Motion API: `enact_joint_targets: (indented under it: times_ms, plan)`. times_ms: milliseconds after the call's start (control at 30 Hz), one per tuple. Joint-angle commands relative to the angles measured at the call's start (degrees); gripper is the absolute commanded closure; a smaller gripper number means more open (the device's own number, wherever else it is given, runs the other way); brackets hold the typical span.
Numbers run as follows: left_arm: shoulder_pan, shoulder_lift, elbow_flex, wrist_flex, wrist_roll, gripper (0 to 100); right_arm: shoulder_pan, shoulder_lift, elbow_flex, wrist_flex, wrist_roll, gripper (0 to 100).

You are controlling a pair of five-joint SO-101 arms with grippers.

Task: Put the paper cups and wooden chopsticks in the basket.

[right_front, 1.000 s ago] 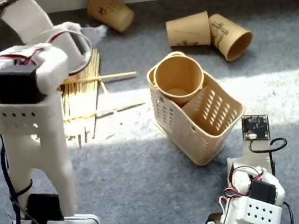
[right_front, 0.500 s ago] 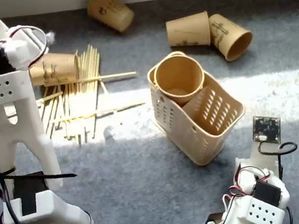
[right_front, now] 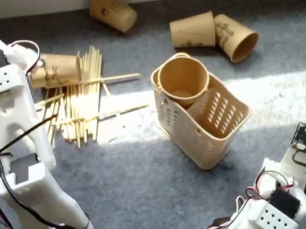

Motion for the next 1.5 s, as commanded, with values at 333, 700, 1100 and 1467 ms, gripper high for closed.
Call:
enact_joint_targets:
  times_ms: [333,700,1100,1467]
  plan:
    - [-1.01,9.36,-8.13,-0.79,0.26,73,-2.42,-0.48,-3.21,-1.1,-0.7,74.9]
    - [4.18,12.09,-8.57,-0.79,0.26,73,-2.51,-0.48,-2.95,-1.1,-0.7,74.9]
    - [5.32,12.0,-17.89,4.75,-0.09,73,-2.59,-0.48,-2.86,-1.1,-0.7,74.9]
    - [8.48,12.53,-22.73,5.45,-5.27,73,-4.53,-0.48,-2.77,-1.01,-0.7,74.9]
